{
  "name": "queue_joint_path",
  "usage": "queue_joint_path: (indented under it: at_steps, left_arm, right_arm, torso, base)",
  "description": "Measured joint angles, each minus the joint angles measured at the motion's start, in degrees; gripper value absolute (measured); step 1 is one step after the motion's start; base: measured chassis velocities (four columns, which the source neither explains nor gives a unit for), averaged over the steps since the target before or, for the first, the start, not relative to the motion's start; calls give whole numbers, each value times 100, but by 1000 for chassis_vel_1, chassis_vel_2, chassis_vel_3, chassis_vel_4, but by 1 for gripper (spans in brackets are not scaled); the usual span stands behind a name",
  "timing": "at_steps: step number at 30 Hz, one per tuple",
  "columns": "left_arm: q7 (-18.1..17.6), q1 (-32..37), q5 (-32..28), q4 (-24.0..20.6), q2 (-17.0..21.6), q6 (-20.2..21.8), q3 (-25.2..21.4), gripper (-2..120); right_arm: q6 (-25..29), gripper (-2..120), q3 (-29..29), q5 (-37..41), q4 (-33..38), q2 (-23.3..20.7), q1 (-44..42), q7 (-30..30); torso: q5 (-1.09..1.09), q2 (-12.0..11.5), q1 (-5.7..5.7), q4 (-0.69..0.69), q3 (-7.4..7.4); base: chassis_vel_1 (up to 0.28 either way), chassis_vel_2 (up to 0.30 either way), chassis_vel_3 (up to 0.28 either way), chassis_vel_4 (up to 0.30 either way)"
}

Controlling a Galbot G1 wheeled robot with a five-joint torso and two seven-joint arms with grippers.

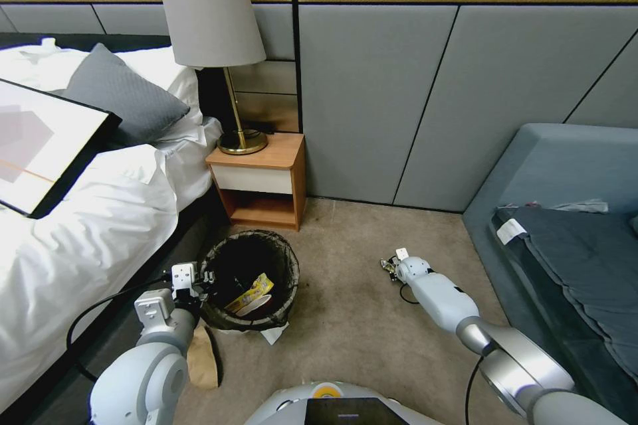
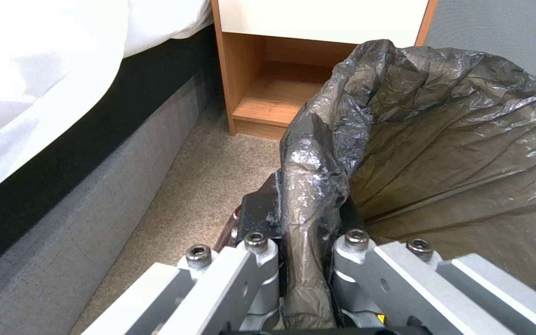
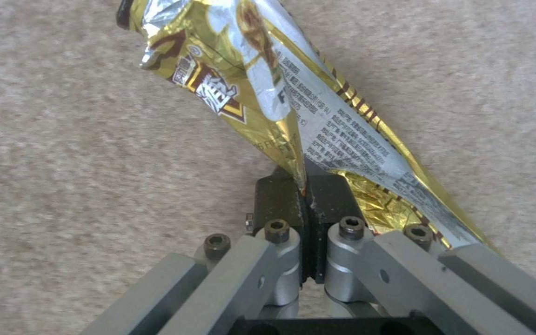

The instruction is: Pick up the trash bin, then pick up the garbage from the floor and place it into the trash bin.

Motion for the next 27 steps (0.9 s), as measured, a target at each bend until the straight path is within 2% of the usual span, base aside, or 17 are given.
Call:
queue_joint_path:
  at_steps: [4,8,10,11,12,14,15,18,19,21,22,24,25,27]
  left_arm:
    - [-12,10,-13,-35,24,0,-30,4]
    - [-12,27,-18,-40,46,0,-51,4]
    - [-14,23,-18,-24,49,0,-52,4]
    - [-14,23,-18,-24,49,0,-52,4]
    - [-15,18,-19,-13,47,0,-46,4]
    - [-14,-9,-17,17,46,0,-25,4]
    - [-14,-9,-17,17,46,0,-25,4]
    - [-17,-55,-9,57,47,0,5,4]
    - [-17,-55,-9,57,47,0,5,4]
    - [-20,-73,-2,95,48,0,20,4]
    - [-20,-73,-2,95,48,0,20,4]
    - [-24,-88,2,119,53,0,38,4]
    - [-24,-88,2,119,53,0,38,4]
    - [-21,-116,6,140,54,0,59,4]
  right_arm:
    - [-39,0,20,28,186,-163,-29,0]
    - [-226,0,49,230,726,-473,-105,98]
    - [-359,0,123,837,1634,-875,-236,305]
    - [-359,0,123,837,1634,-875,-236,305]
    - [-370,0,159,1062,2024,-1022,-293,378]
    - [-372,0,253,1534,2860,-1322,-430,528]
    - [-372,0,253,1534,2860,-1322,-430,528]
    - [-374,0,429,1978,3738,-1680,-605,713]
    - [-374,0,429,1978,3738,-1680,-605,713]
    - [-383,0,592,2290,4323,-1971,-753,876]
    - [-383,0,592,2290,4323,-1971,-753,876]
    - [-387,0,799,2799,5157,-2350,-889,1147]
    - [-387,0,799,2799,5157,-2350,-889,1147]
    - [-387,0,984,3277,5951,-2665,-958,1352]
  torso:
    - [2,0,0,0,0]
    - [-2,0,0,-2,0]
    - [1,0,0,-1,0]
    - [1,0,0,-1,0]
    - [-4,0,0,-1,0]
    - [2,0,0,1,0]
    - [2,0,0,1,0]
    - [1,0,0,2,0]
    - [1,0,0,2,0]
    - [1,0,0,-2,0]
    - [1,0,0,-2,0]
    - [0,0,0,-3,0]
    - [0,0,0,-3,0]
    - [-3,0,0,-1,0]
  base:
    - [0,0,0,0]
    - [0,0,0,0]
    - [0,0,0,0]
    - [0,0,0,0]
    - [0,0,0,0]
    - [0,0,0,0]
    - [0,0,0,0]
    - [0,0,0,0]
    - [0,0,0,0]
    - [0,0,0,0]
    - [0,0,0,0]
    - [0,0,0,0]
    - [0,0,0,0]
    - [0,0,0,0]
